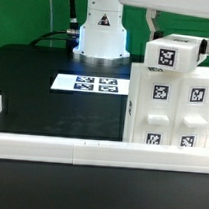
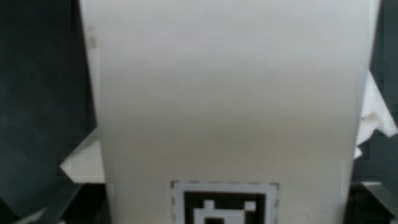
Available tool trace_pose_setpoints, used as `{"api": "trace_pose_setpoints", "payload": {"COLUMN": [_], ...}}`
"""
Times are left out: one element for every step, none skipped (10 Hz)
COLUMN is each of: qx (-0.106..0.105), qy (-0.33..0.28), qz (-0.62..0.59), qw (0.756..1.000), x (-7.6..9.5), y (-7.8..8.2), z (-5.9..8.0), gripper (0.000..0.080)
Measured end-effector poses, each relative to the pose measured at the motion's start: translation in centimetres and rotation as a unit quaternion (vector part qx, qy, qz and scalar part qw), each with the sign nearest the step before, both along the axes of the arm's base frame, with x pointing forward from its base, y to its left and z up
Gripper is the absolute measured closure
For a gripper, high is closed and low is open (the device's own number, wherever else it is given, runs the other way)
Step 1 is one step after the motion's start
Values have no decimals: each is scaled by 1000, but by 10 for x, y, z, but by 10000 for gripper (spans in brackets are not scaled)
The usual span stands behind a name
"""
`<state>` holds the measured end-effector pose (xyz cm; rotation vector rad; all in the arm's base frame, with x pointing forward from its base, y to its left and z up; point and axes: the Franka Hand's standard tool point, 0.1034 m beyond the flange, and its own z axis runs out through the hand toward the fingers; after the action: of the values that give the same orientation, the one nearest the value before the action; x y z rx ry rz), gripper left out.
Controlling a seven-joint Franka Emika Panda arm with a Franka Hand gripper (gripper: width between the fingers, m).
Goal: Assemble cabinet
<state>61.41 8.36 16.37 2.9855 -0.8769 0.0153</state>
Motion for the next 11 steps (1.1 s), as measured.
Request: {"api": "trace_pose_setpoints", "payload": {"qx": [0, 0, 0, 0, 0, 0, -1, 2, 5, 8, 10], "qy": [-2, -3, -5, -6, -7, -8, -8, -8, -7, -7, -5], "qz": [-48, -90, -132, -179, -201, -251, -296, -337, -374, -399, -419], "qw": [999, 996, 991, 984, 979, 968, 955, 941, 927, 917, 908], "x": [0, 0, 0, 0, 0, 0, -1, -1, 0, 0, 0], "y": [1, 1, 1, 1, 2, 2, 3, 3, 2, 2, 2], "z": [0, 0, 0, 0, 0, 0, 0, -1, -1, -1, -1], "gripper": [243, 243, 243, 243, 243, 243, 243, 243, 243, 243, 243]}}
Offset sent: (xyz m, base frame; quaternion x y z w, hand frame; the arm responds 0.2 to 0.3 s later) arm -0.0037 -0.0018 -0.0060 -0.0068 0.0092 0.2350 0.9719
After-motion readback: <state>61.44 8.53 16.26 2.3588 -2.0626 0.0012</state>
